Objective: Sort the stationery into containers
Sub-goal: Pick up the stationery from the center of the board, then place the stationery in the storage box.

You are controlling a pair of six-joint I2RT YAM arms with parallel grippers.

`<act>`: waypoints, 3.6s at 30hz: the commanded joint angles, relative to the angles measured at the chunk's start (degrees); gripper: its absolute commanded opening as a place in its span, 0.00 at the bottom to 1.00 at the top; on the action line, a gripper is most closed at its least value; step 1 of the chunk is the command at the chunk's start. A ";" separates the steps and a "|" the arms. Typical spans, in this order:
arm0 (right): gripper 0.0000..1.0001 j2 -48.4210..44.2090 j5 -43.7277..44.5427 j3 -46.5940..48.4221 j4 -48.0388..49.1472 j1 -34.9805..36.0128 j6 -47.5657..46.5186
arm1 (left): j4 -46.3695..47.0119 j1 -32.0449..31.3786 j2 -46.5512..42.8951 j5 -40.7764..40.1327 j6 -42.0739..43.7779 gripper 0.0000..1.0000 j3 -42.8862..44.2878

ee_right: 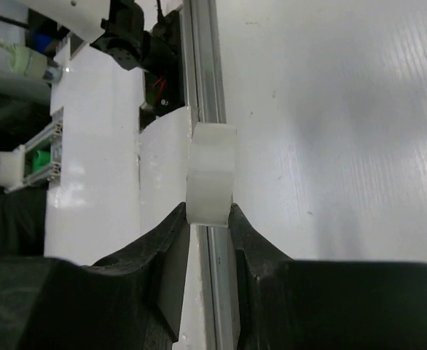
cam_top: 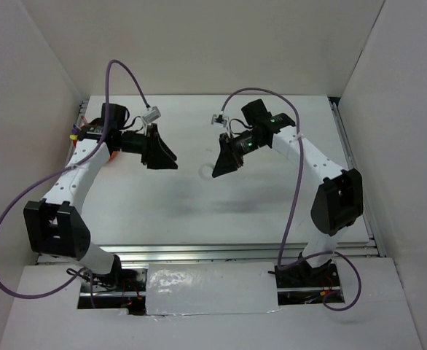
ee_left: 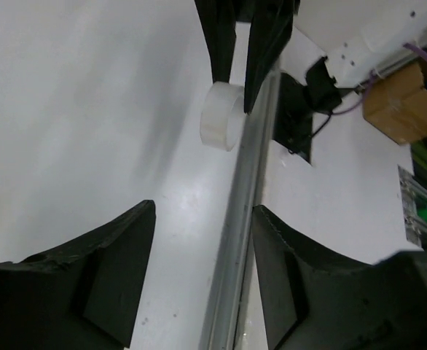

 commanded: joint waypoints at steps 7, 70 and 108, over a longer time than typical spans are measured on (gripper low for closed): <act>0.01 -8.81 4.92 2.42 -0.05 6.73 -3.92 | 15.20 -5.02 -11.32 2.51 -6.70 0.70 -8.33; 0.52 -12.15 13.98 -7.51 8.49 6.91 4.26 | -7.58 20.64 23.02 -55.32 11.38 0.13 30.48; 0.51 -8.37 12.92 -6.02 6.46 5.33 3.91 | -7.85 19.85 28.92 -59.89 14.28 0.26 30.31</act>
